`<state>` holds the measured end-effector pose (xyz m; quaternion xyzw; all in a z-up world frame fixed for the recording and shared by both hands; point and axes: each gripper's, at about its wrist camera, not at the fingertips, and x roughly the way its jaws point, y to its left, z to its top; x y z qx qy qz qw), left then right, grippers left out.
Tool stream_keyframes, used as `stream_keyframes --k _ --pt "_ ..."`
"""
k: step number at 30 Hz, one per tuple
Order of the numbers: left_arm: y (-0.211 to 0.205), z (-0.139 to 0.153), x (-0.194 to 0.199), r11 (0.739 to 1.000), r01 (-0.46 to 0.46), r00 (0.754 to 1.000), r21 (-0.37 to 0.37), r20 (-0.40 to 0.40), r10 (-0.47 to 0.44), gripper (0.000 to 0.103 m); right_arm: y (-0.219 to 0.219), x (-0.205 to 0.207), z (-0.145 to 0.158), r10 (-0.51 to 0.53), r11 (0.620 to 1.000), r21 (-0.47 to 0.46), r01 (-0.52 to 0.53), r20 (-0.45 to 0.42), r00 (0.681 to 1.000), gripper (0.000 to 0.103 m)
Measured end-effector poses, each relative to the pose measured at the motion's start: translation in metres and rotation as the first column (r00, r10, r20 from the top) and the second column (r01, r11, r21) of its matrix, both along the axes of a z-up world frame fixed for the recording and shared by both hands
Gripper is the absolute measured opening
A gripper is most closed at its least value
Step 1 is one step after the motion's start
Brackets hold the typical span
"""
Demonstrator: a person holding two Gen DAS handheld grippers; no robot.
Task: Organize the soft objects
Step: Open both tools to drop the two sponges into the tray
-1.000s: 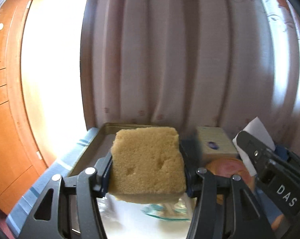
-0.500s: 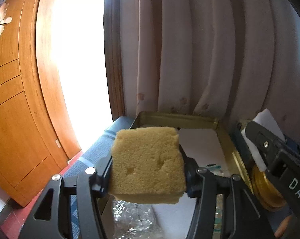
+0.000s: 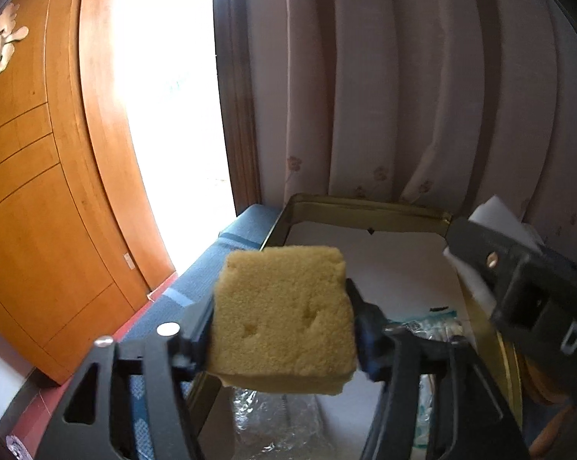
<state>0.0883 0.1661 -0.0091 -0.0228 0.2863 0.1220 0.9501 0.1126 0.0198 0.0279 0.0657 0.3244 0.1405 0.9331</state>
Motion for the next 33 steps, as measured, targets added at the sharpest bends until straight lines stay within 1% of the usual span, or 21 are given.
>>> stream_keyframes --k 1,2,3,4,6,8,9,12,14,15,16,19,23,25,27,30,33 --pt "0.0 0.002 -0.002 1.0 0.001 1.0 -0.004 0.009 -0.001 0.085 0.001 0.0 -0.001 0.013 1.0 0.005 -0.013 -0.002 1.0 0.078" --pt "-0.001 0.004 -0.004 1.0 0.003 1.0 -0.006 0.023 -0.003 0.1 0.001 -0.002 -0.002 0.023 1.0 0.014 -0.023 0.0 1.0 0.082" --pt "-0.002 0.006 -0.008 1.0 0.005 0.999 -0.002 0.046 -0.005 0.102 0.0 -0.005 -0.002 0.03 0.999 0.03 -0.03 0.009 1.0 0.082" --pt "-0.004 0.007 -0.012 1.0 0.008 0.998 0.006 0.069 -0.008 0.103 -0.004 -0.011 -0.001 0.029 0.998 0.054 -0.031 0.032 0.999 0.083" --pt "-0.009 0.006 -0.015 1.0 0.006 0.996 0.031 0.089 -0.009 0.102 -0.009 -0.022 0.004 0.016 0.997 0.076 -0.023 0.089 0.996 0.086" --pt "-0.012 0.008 -0.021 0.999 -0.011 0.993 0.05 0.114 0.005 0.103 -0.012 -0.035 0.009 0.002 0.998 0.064 -0.012 0.158 0.988 0.087" --pt "-0.012 0.009 -0.024 0.999 -0.018 0.991 0.046 0.134 0.012 0.103 -0.014 -0.043 0.012 -0.015 0.999 0.054 0.004 0.199 0.98 0.087" --pt "-0.01 0.011 -0.035 1.0 -0.019 0.983 0.01 0.181 0.017 0.103 -0.028 -0.064 0.014 -0.092 0.996 0.029 0.087 0.307 0.947 0.088" --pt "-0.01 0.012 -0.043 1.0 -0.024 0.975 -0.003 0.219 0.024 0.103 -0.039 -0.078 0.012 -0.154 0.986 0.003 0.165 0.372 0.915 0.094" --pt "-0.011 0.013 -0.048 1.0 -0.027 0.971 -0.004 0.239 0.027 0.103 -0.042 -0.081 0.011 -0.174 0.981 -0.006 0.192 0.39 0.904 0.094" --pt "-0.013 0.013 -0.052 1.0 -0.029 0.966 -0.001 0.256 0.028 0.103 -0.047 -0.086 0.01 -0.192 0.976 -0.015 0.216 0.401 0.896 0.095" --pt "-0.018 0.014 -0.059 0.999 -0.032 0.958 0.007 0.285 0.029 0.103 -0.057 -0.094 0.008 -0.202 0.969 -0.046 0.243 0.421 0.884 0.095" --pt "-0.024 0.016 -0.064 0.999 -0.031 0.948 -0.009 0.317 0.032 0.103 -0.059 -0.102 0.002 -0.189 0.951 -0.137 0.278 0.457 0.869 0.095" --pt "-0.028 0.017 -0.067 1.0 -0.025 0.95 -0.007 0.31 0.026 0.103 -0.061 -0.106 0.002 -0.176 0.95 -0.151 0.275 0.467 0.867 0.095" --pt "-0.034 0.017 -0.066 1.0 -0.028 0.954 0.014 0.299 0.023 0.103 -0.061 -0.109 -0.001 -0.167 0.948 -0.166 0.272 0.468 0.868 0.095" --pt "-0.039 0.016 -0.067 0.999 -0.025 0.958 0.03 0.285 0.016 0.102 -0.059 -0.109 -0.002 -0.155 0.944 -0.191 0.267 0.459 0.875 0.095" --pt "-0.044 0.016 -0.069 0.999 -0.019 0.961 0.037 0.275 0.008 0.102 -0.069 -0.11 -0.002 -0.177 0.948 -0.162 0.273 0.445 0.878 0.095"
